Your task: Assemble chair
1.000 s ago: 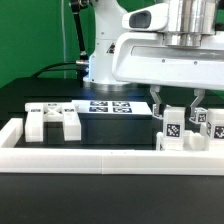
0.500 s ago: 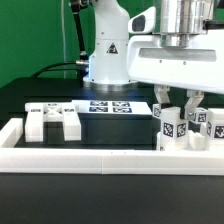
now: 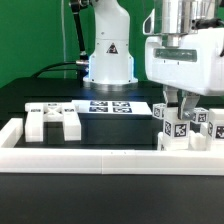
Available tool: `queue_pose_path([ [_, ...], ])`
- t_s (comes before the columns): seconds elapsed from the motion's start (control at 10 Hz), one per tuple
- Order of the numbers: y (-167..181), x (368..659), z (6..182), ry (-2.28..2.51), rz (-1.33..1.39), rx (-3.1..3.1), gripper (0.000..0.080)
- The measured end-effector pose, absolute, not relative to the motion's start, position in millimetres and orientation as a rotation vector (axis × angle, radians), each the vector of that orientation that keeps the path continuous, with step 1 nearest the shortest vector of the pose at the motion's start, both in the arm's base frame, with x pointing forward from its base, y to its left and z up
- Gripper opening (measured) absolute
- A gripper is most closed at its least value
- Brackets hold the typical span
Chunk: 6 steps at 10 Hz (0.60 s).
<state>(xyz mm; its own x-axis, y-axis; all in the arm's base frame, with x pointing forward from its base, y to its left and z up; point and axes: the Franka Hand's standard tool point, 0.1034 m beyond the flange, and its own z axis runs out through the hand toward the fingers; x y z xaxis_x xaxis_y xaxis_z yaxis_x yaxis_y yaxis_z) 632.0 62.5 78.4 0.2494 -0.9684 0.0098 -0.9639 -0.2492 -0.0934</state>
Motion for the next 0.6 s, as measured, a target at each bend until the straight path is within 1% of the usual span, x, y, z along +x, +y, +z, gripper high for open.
queue_pose_path([
  [0.1, 62.8, 631.9, 78.4, 1.836, -0.102, -2.465, 0.0552],
  [0.2, 63.9, 631.7, 78.5, 1.792, -0.103, -2.498, 0.0552],
  [0.3, 65.4, 631.8, 78.4, 1.683, -0.111, -2.576, 0.0620],
  [0.4, 67.1, 631.4, 78.1, 1.479, -0.121, -2.711, 0.0640],
  [0.6, 64.8, 632.2, 78.4, 1.289, -0.131, -2.812, 0.0648],
])
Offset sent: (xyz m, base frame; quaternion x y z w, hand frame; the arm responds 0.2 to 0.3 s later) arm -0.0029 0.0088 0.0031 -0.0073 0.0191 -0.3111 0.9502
